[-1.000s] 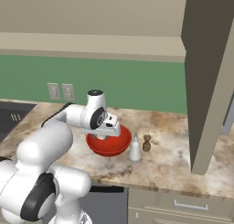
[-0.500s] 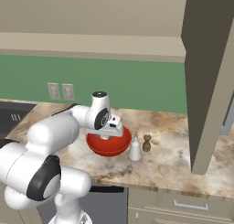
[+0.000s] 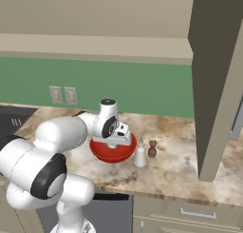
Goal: Retrieve the bottle and the shaker from the cabinet and place them next to the mixing bowl on the counter. Then add garlic from the fridge to the mixing bowl.
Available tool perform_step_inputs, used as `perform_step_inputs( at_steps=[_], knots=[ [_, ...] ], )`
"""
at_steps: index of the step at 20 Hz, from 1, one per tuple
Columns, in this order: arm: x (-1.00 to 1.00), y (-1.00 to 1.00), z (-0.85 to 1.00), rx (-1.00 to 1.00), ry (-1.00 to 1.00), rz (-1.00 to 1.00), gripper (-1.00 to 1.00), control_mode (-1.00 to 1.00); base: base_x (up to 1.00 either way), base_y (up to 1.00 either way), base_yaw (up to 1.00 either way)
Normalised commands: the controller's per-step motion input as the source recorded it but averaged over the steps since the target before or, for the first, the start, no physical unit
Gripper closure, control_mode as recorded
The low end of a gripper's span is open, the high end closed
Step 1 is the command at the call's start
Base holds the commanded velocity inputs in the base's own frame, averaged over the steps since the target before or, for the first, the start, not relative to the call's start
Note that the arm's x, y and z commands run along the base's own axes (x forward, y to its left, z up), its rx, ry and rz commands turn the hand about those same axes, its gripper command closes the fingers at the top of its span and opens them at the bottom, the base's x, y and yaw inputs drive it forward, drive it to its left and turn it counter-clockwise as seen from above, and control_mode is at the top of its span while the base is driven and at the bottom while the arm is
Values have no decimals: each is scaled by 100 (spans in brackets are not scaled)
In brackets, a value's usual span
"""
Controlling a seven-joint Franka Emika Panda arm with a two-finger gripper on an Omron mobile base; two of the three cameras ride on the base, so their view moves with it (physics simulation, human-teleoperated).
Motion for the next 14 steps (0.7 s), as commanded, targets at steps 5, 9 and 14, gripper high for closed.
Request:
perform_step_inputs(
  at_steps=[5, 9, 14],
  knots=[
    [0, 0, -23, 0, 0, 0, 100, -100, 0, 0, 0],
    [0, 0, -17, 0, 0, 0, 100, -100, 0, 0, 0],
    [0, 0, -8, 0, 0, 0, -100, -100, 0, 0, 0]
  ],
)
